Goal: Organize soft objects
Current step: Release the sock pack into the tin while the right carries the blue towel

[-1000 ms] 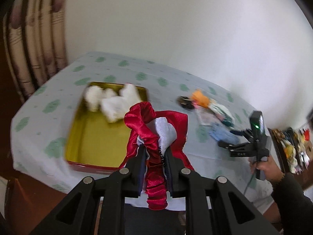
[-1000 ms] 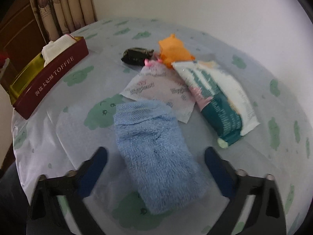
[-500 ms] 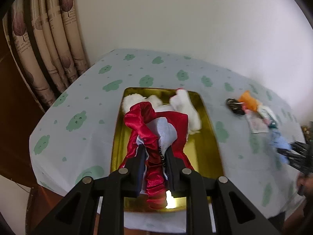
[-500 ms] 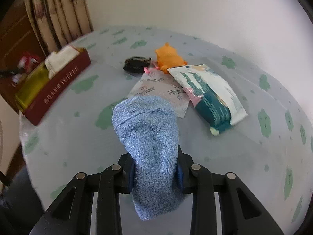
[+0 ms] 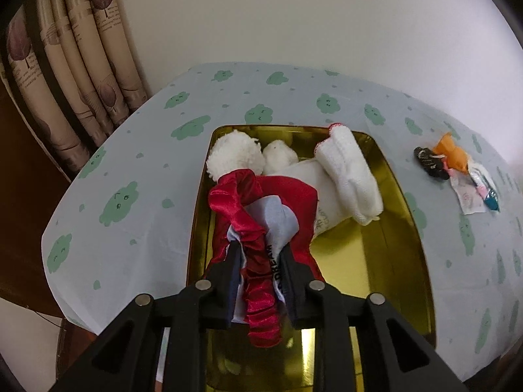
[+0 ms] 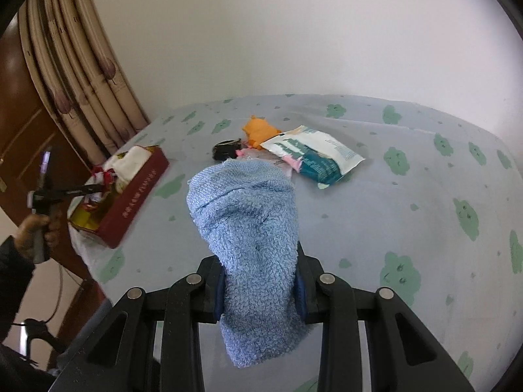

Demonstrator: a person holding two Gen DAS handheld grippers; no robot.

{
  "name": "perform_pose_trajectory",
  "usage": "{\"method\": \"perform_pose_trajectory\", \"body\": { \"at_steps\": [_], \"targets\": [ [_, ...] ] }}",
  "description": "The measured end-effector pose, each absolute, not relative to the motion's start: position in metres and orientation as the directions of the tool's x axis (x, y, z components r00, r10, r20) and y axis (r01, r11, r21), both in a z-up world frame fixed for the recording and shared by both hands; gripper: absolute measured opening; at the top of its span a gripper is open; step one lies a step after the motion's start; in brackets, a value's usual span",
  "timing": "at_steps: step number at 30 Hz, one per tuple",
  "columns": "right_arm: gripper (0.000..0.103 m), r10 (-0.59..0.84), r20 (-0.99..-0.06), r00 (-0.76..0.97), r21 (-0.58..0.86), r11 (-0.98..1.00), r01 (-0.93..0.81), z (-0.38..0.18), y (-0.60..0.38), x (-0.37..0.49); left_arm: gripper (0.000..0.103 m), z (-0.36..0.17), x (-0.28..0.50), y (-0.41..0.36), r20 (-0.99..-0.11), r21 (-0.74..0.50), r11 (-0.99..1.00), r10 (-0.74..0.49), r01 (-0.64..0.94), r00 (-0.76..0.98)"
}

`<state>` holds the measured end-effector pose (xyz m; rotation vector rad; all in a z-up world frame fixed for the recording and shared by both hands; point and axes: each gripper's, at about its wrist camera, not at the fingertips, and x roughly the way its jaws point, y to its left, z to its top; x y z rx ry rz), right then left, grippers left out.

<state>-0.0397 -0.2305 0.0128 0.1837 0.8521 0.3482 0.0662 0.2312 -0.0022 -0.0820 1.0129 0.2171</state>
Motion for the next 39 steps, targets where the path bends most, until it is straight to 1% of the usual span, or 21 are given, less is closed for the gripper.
{"method": "perform_pose_trajectory", "body": {
  "at_steps": [7, 9, 11, 13, 14, 16, 19, 20, 23, 26, 29, 34, 37, 39],
  "targets": [
    [0.030, 0.402, -0.679, 0.614, 0.315, 0.916, -0.250, 0.025, -0.220, -0.049, 0.031, -0.017, 0.070, 0.232, -0.859, 0.075, 0.972, 0.176, -0.222, 0.480],
    [0.030, 0.412, -0.673, 0.614, 0.327, 0.911, -0.253, 0.026, -0.218, -0.050, 0.039, -0.019, 0.071, 0.229, -0.854, 0.113, 0.971, 0.203, -0.211, 0.478],
    [0.030, 0.425, -0.668, 0.611, 0.338, 0.905, -0.259, 0.028, -0.215, -0.051, 0.040, -0.021, 0.072, 0.224, -0.848, 0.158, 0.970, 0.230, -0.187, 0.477],
    [0.030, 0.432, -0.661, 0.614, 0.336, 0.902, -0.272, 0.033, -0.209, -0.053, 0.041, -0.017, 0.069, 0.219, -0.829, 0.193, 0.965, 0.256, -0.175, 0.497],
    [0.030, 0.438, -0.656, 0.614, 0.338, 0.899, -0.279, 0.035, -0.206, -0.053, 0.044, -0.013, 0.066, 0.216, -0.815, 0.205, 0.963, 0.266, -0.174, 0.514],
    [0.030, 0.451, -0.648, 0.613, 0.335, 0.893, -0.302, 0.041, -0.198, -0.054, 0.046, -0.002, 0.057, 0.212, -0.783, 0.213, 0.961, 0.275, -0.174, 0.558],
    [0.030, 0.474, -0.640, 0.605, 0.330, 0.880, -0.341, 0.049, -0.183, -0.052, 0.055, 0.013, 0.047, 0.210, -0.749, 0.202, 0.962, 0.272, -0.184, 0.603],
    [0.030, 0.482, -0.636, 0.602, 0.331, 0.876, -0.352, 0.051, -0.178, -0.051, 0.060, 0.018, 0.043, 0.210, -0.737, 0.193, 0.965, 0.264, -0.180, 0.622],
    [0.030, 0.525, -0.621, 0.582, 0.354, 0.851, -0.389, 0.056, -0.161, -0.045, 0.061, 0.027, 0.036, 0.214, -0.722, 0.184, 0.960, 0.277, -0.210, 0.634],
    [0.030, 0.589, -0.591, 0.552, 0.388, 0.807, -0.445, 0.062, -0.138, -0.036, 0.061, 0.043, 0.015, 0.220, -0.701, 0.081, 0.960, 0.246, -0.267, 0.669],
    [0.030, 0.652, -0.565, 0.506, 0.432, 0.756, -0.491, 0.066, -0.107, -0.022, 0.061, 0.051, -0.011, 0.215, -0.668, 0.036, 0.950, 0.255, -0.311, 0.700],
    [0.030, 0.724, -0.548, 0.419, 0.478, 0.682, -0.553, 0.065, -0.048, 0.003, 0.061, 0.052, -0.057, 0.199, -0.626, 0.051, 0.924, 0.326, -0.380, 0.708],
    [0.030, 0.749, -0.553, 0.364, 0.507, 0.649, -0.567, 0.057, -0.010, 0.020, 0.061, 0.051, -0.079, 0.195, -0.598, 0.020, 0.908, 0.347, -0.419, 0.723],
    [0.030, 0.752, -0.568, 0.334, 0.531, 0.645, -0.549, 0.047, 0.012, 0.033, 0.062, 0.047, -0.086, 0.198, -0.601, 0.007, 0.897, 0.358, -0.443, 0.715]
  ]
}}
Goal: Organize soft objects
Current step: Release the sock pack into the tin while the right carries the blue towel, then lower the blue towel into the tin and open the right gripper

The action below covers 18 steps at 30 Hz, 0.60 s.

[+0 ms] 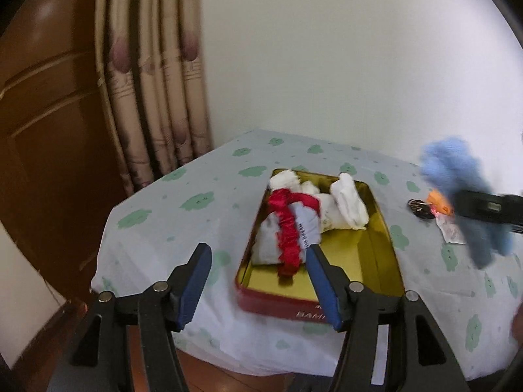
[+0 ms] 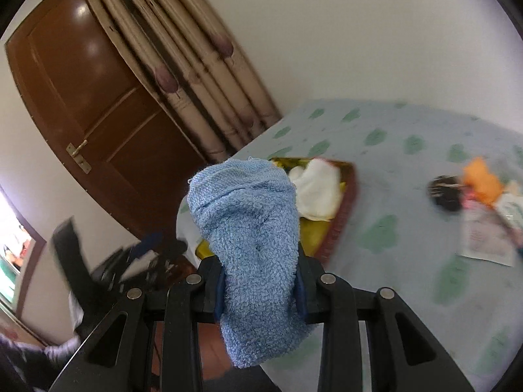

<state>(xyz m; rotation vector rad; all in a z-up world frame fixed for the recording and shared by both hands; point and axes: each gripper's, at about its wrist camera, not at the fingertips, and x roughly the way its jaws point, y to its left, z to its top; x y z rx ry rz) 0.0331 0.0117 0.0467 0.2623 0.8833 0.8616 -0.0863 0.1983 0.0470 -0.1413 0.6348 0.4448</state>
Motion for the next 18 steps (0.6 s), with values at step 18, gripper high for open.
{"method": "perform_pose_trajectory", "body": {
  "at_steps": [18],
  "targets": [
    [0.034, 0.601, -0.739, 0.305, 0.449, 0.776, -0.443, -0.029, 0.104, 0.083, 0.064, 0.046, -0.089, 0.212, -0.597, -0.009, 0.889, 0.363, -0.459, 0.715]
  ]
}}
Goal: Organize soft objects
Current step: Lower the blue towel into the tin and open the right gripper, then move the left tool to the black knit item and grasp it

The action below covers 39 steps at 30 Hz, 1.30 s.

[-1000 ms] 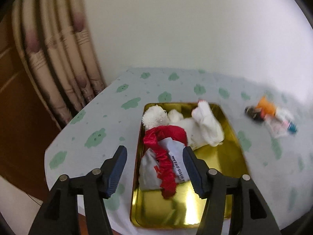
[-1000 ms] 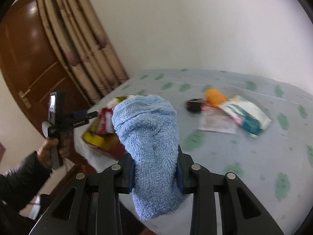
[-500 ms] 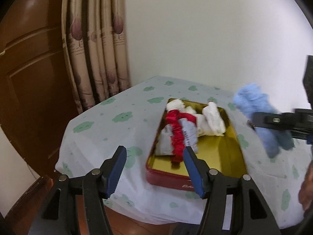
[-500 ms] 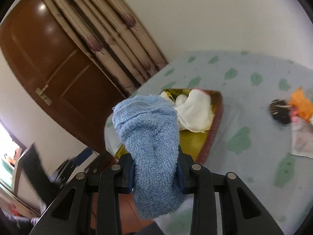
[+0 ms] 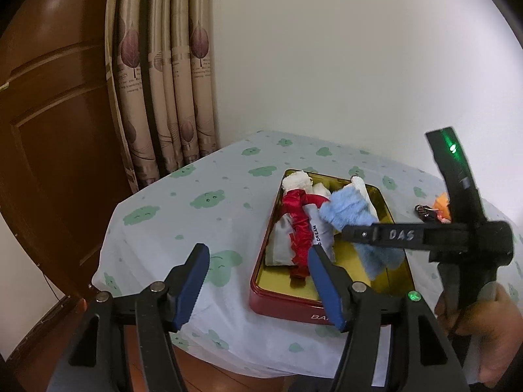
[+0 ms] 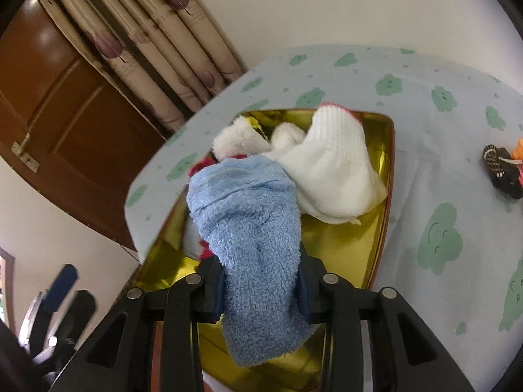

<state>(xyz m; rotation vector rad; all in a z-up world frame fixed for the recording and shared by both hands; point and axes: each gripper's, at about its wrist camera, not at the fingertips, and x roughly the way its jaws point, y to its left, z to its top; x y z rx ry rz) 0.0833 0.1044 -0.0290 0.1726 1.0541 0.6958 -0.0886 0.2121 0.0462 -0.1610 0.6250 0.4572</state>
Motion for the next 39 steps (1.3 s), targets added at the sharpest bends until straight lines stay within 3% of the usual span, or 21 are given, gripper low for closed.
{"method": "perform_pose_trajectory", "body": {
  "at_steps": [11, 17, 19, 26, 30, 34, 39],
  "targets": [
    [0.039, 0.549, -0.764, 0.338, 0.360, 0.798, -0.483, -0.030, 0.116, 0.082, 0.064, 0.036, -0.080, 0.214, -0.658, -0.021, 0.894, 0.325, -0.448, 0.679],
    [0.056, 0.547, -0.763, 0.344, 0.344, 0.794, -0.501, -0.028, 0.121, 0.078, 0.064, 0.033, -0.079, 0.214, -0.669, -0.011, 0.892, 0.329, -0.452, 0.666],
    [0.071, 0.543, -0.758, 0.360, 0.331, 0.797, -0.505, -0.025, 0.120, 0.075, 0.064, 0.032, -0.078, 0.215, -0.676, -0.005, 0.890, 0.332, -0.455, 0.657],
    [0.074, 0.576, -0.683, 0.450, 0.323, 0.790, -0.521, 0.002, 0.100, 0.056, 0.064, 0.027, -0.075, 0.217, -0.699, 0.022, 0.886, 0.344, -0.463, 0.626],
    [0.093, 0.583, -0.603, 0.545, 0.335, 0.805, -0.491, 0.019, 0.061, 0.039, 0.064, 0.024, -0.072, 0.214, -0.709, 0.043, 0.889, 0.348, -0.455, 0.613],
    [0.095, 0.511, -0.599, 0.617, 0.306, 0.858, -0.414, 0.012, 0.007, 0.025, 0.064, 0.023, -0.071, 0.210, -0.709, 0.069, 0.891, 0.360, -0.449, 0.607],
    [0.096, 0.339, -0.675, 0.655, 0.248, 0.941, -0.232, -0.020, -0.082, 0.016, 0.064, 0.025, -0.073, 0.203, -0.691, 0.093, 0.894, 0.375, -0.438, 0.618]
  ]
}}
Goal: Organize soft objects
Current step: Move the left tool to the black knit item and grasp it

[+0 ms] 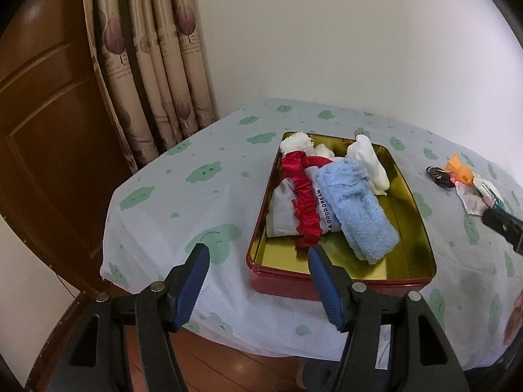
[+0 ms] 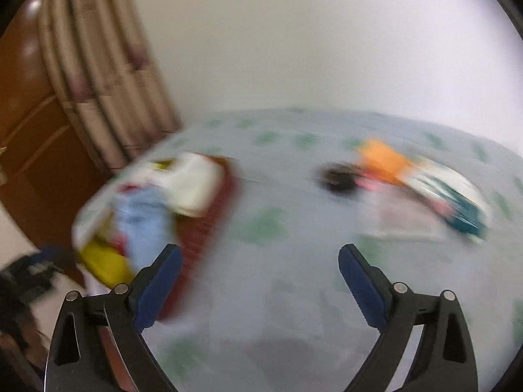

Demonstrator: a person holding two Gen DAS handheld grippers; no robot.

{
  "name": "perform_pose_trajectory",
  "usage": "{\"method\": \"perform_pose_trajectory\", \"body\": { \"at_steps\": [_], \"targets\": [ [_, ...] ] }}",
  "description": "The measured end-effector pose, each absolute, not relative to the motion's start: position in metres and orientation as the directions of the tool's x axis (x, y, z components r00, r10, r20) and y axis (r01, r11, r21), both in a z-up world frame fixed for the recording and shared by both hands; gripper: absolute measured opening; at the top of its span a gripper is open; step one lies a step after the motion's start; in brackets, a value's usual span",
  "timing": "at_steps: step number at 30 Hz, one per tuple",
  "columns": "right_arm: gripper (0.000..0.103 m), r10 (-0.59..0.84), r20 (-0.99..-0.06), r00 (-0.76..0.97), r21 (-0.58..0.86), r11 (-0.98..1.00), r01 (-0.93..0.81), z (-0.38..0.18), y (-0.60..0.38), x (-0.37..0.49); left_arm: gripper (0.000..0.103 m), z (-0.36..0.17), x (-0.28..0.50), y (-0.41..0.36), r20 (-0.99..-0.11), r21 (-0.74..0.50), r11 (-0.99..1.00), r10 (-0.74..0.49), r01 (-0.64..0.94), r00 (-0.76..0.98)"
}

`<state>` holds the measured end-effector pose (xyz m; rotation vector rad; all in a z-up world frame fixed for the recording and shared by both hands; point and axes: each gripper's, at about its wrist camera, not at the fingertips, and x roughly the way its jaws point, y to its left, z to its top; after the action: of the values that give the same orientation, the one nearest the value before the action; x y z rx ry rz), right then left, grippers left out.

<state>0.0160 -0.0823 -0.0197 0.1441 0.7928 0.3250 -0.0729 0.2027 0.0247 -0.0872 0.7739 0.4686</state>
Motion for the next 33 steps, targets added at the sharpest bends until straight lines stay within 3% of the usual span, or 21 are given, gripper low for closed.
{"method": "perform_pose_trajectory", "body": {
  "at_steps": [8, 14, 19, 23, 28, 33],
  "targets": [
    [0.096, 0.057, -0.779, 0.625, 0.099, 0.995, 0.032, -0.054, -0.215, 0.002, 0.064, 0.026, -0.071, 0.177, -0.651, 0.195, 0.899, 0.418, -0.392, 0.634],
    [0.098, -0.076, -0.785, 0.615, -0.016, 0.995, 0.102, -0.059, -0.262, 0.007, 0.064, 0.030, -0.057, 0.140, -0.698, 0.168, 0.959, 0.278, -0.227, 0.660],
    [0.099, -0.016, -0.774, 0.633, 0.072, 0.991, 0.113, -0.063, -0.281, 0.003, 0.064, 0.046, -0.027, 0.100, -0.713, 0.132, 0.986, 0.168, -0.105, 0.681],
    [0.101, 0.006, -0.762, 0.648, 0.099, 0.989, 0.108, -0.061, -0.283, -0.001, 0.064, 0.051, 0.026, 0.077, -0.780, -0.020, 1.000, -0.015, -0.001, 0.626],
    [0.102, 0.054, -0.761, 0.646, 0.148, 0.985, 0.092, -0.064, -0.287, 0.000, 0.064, 0.031, 0.106, 0.069, -0.841, -0.232, 0.973, -0.196, -0.008, 0.504],
    [0.102, 0.100, -0.753, 0.650, 0.179, 0.982, 0.057, -0.064, -0.286, 0.000, 0.064, 0.004, 0.174, 0.064, -0.857, -0.306, 0.951, -0.250, -0.053, 0.451]
  ]
}}
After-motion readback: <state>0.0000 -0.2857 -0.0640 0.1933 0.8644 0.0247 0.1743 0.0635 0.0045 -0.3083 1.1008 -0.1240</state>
